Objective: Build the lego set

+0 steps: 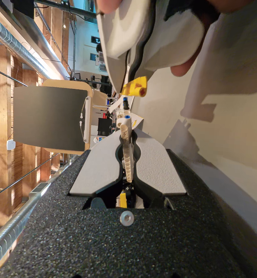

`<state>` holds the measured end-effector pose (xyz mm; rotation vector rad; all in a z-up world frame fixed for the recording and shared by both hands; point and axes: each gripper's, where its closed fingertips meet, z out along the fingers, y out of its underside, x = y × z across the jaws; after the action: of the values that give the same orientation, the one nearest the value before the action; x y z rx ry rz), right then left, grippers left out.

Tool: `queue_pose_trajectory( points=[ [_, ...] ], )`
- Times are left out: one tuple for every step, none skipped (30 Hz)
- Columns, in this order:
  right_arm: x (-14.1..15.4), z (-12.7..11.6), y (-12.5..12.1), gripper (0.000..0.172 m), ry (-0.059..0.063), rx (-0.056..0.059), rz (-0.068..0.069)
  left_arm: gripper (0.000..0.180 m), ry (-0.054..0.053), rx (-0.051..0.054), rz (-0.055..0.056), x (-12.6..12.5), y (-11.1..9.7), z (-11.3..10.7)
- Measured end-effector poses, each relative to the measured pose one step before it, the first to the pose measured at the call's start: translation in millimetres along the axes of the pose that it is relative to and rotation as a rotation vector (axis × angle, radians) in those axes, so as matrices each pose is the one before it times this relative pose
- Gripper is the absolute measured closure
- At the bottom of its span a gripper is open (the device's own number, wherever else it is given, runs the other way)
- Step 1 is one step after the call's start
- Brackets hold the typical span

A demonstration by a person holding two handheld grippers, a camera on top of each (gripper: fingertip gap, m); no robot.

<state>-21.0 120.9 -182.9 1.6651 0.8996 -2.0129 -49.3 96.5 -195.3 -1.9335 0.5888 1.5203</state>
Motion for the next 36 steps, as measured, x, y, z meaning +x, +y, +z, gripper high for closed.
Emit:
queue_pose_trajectory(
  points=[
    [0.0, 0.54, 0.94, 0.165, -0.0014, 0.0068, 0.0059, 0.172, -0.0006, 0.0009, 0.0084, 1.1, -0.43, 0.26],
    [0.64, 0.03, -0.03, 0.165, 0.0048, 0.0109, 0.0014, 0.173, 0.0011, -0.0016, 0.0028, 0.79, 0.22, 0.31],
    [0.31, -0.18, -0.56, 0.165, 0.0045, 0.012, -0.0024, 0.173, 0.003, 0.0006, -0.004, 0.74, 0.0, 0.13],
    [0.39, -0.01, -0.23, 0.165, 0.0052, 0.0084, -0.0025, 0.172, 0.0026, -0.0025, -0.0009, 0.65, 0.22, 0.29],
    [0.51, -0.09, -0.23, 0.165, 0.006, 0.0073, -0.0024, 0.172, -0.0009, -0.0022, 0.0014, 0.28, 0.09, 0.2],
    [0.31, -0.24, -0.24, 0.165, 0.0039, 0.0074, -0.002, 0.172, -0.0009, -0.0008, -0.0009, 0.14, -0.15, 0.25],
    [0.35, -0.13, -0.22, 0.165, 0.0043, 0.0056, -0.0024, 0.172, 0.0004, -0.0003, -0.0024, 0.17, 0.1, 0.19],
    [0.5, -0.07, -0.13, 0.165, 0.0067, 0.0028, -0.0047, 0.172, 0.0017, -0.0008, -0.0043, 0.39, 0.14, 0.14],
    [0.53, -0.08, -0.23, 0.165, 0.0059, 0.0027, -0.0046, 0.172, 0.0005, 0.0011, -0.0011, 0.39, 0.12, 0.2],
    [0.42, 0.0, -0.07, 0.165, 0.0042, 0.0022, -0.002, 0.172, -0.0002, 0.0012, 0.0013, 0.31, 0.14, 0.24],
    [0.53, 0.13, 0.03, 0.165, 0.004, -0.0001, 0.0, 0.172, 0.0003, 0.0006, 0.0012, 0.55, 0.39, 0.24],
    [0.51, 0.2, 0.01, 0.165, 0.0026, 0.0, 0.0007, 0.172, 0.0028, 0.003, 0.0, 0.77, 0.05, 0.37],
    [0.69, 0.2, 0.18, 0.165, 0.0038, -0.0023, 0.0009, 0.172, 0.0098, 0.0035, -0.0023, 1.8, 0.26, 0.97],
    [1.18, 0.52, 0.66, 0.165, 0.0072, -0.0069, 0.0013, 0.171, 0.0076, 0.0022, -0.0069, 1.58, 0.16, 1.34],
    [-0.2, 1.23, 1.85, 0.165, -0.0012, -0.0133, -0.0012, 0.169, 0.0102, 0.0041, -0.0042, 1.83, -0.42, 1.26],
    [-0.02, 1.01, 1.44, 0.165, 0.0024, -0.0084, -0.0042, 0.168, 0.0056, -0.0045, 0.0001, 1.14, 0.4, 1.34],
    [0.55, 0.64, 0.36, 0.165, 0.0078, -0.0009, -0.007, 0.168, -0.0042, -0.0042, 0.0062, 0.27, 0.53, 1.68],
    [0.64, 0.46, -0.39, 0.165, 0.0083, 0.0023, -0.0079, 0.17, 0.0069, -0.0031, 0.0102, 1.94, 0.47, 1.72],
    [0.84, 0.8, 0.68, 0.164, 0.0076, -0.0058, -0.0031, 0.171, 0.0082, 0.0019, 0.0076, 2.43, -0.82, 1.44],
    [0.89, 0.35, -0.21, 0.165, 0.0082, 0.001, -0.0029, 0.172, -0.0054, -0.0031, 0.0138, 0.57, -0.93, 0.94],
    [0.59, -1.01, -2.21, 0.165, 0.0085, 0.0172, -0.0065, 0.172, -0.0122, -0.0048, 0.0131, -1.13, -1.24, 0.38],
    [0.13, -1.86, -2.93, 0.165, 0.0059, 0.0228, -0.0062, 0.172, -0.014, -0.0049, -0.0035, -2.12, -0.6, 0.21],
    [-0.36, -2.24, -2.55, 0.165, 0.0004, 0.0204, -0.0038, 0.172, -0.0181, -0.0043, -0.0119, -3.74, -0.06, -0.47],
    [1.66, -2.59, -2.0, 0.165, 0.0115, 0.0162, 0.0025, 0.173, -0.0273, 0.0035, -0.0184, -6.29, -0.43, -1.38],
    [1.19, -2.35, -1.74, 0.165, 0.0043, 0.011, 0.0068, 0.173, -0.0174, 0.0055, -0.021, -5.35, -0.65, -1.38],
    [0.5, -1.88, -1.04, 0.165, -0.0009, 0.0055, 0.0072, 0.173, -0.0068, 0.001, -0.0116, -2.91, -0.11, -0.98],
    [0.24, -1.12, -0.54, 0.164, -0.0027, 0.002, 0.0087, 0.173, -0.0006, -0.0007, -0.0004, -0.72, 0.1, -0.41],
    [-0.34, -0.9, -0.99, 0.165, -0.0091, 0.0065, 0.0103, 0.173, -0.0024, -0.0015, 0.004, -0.01, -0.04, -0.27],
    [-0.11, -0.65, -1.28, 0.165, -0.0077, 0.0079, 0.0114, 0.173, -0.0033, -0.0002, 0.0054, 0.06, -0.5, -0.37],
    [0.23, -0.13, -0.64, 0.165, -0.0036, 0.0019, 0.0088, 0.173, -0.0031, 0.0017, 0.0048, 0.23, -0.73, -0.37],
    [-0.4, 0.19, -0.11, 0.165, -0.0063, -0.0012, 0.0052, 0.173, 0.0022, 0.0014, 0.0029, 0.92, -0.66, -0.19],
    [-0.84, 0.27, 0.01, 0.165, -0.0104, 0.0014, 0.0067, 0.173, 0.0026, 0.0001, 0.0027, 0.92, -0.28, -0.07],
    [-0.59, 0.24, 0.51, 0.165, -0.0082, -0.0001, 0.0078, 0.173, -0.0007, 0.0016, 0.0032, 0.31, -0.59, -0.19],
    [-0.99, 0.56, 0.79, 0.165, -0.0095, -0.0012, 0.0053, 0.173, -0.001, 0.0001, 0.004, 0.19, -0.32, -0.23],
    [-1.19, 0.59, 0.72, 0.165, -0.0109, -0.0008, 0.0042, 0.173, 0.0007, -0.0001, 0.0024, 0.63, -0.43, -0.09],
    [-0.56, 0.6, 0.78, 0.165, -0.0058, -0.0019, 0.0037, 0.173, 0.0011, -0.0008, 0.0031, 0.68, -0.18, 0.01]
  ],
)
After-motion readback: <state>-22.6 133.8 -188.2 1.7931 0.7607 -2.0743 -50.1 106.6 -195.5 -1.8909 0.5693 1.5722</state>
